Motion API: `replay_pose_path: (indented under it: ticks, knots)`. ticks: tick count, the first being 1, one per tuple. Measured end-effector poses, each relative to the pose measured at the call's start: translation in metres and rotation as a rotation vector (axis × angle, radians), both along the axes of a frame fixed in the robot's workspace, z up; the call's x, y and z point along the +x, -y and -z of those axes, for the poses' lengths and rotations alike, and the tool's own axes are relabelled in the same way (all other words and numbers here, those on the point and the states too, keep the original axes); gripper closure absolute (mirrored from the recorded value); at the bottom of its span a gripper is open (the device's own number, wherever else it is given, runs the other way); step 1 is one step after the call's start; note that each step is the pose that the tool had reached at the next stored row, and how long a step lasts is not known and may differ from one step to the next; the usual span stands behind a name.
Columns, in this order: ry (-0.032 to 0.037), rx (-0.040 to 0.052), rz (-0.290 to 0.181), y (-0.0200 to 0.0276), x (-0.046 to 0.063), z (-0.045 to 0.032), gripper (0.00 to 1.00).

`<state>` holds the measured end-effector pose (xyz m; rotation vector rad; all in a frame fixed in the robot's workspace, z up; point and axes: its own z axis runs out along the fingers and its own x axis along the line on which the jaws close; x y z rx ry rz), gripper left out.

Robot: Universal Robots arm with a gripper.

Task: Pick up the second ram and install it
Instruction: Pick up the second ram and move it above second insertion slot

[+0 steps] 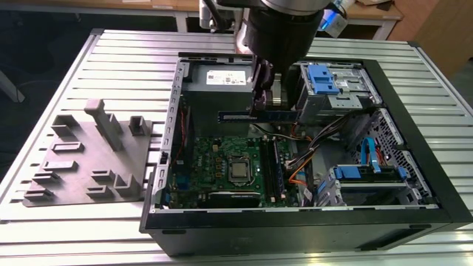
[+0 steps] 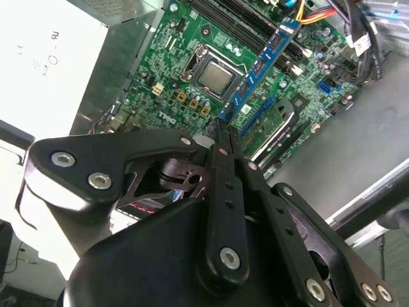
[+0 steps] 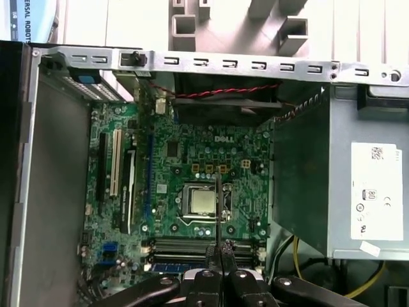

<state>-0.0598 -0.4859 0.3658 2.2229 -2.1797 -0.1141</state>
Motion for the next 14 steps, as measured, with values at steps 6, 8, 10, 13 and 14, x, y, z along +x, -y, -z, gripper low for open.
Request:
replay_pose_path:
  ticks: [6,8,10,13,14]
  knots:
    - [-0.0204,-0.0005,0.0,-0.0006,0.0,0.0088,0.92]
    - [-0.0205,-0.0003,0.0,-0.0006,0.0,0.0104,0.92]
    - [-0.02,0.0031,0.0,-0.0006,0.0,0.0129,0.92]
    - [-0.0184,0.0094,0.0,-0.0006,0.0,0.0165,0.92]
    - [-0.0181,0.0106,0.0,-0.0006,0.0,0.018,0.92]
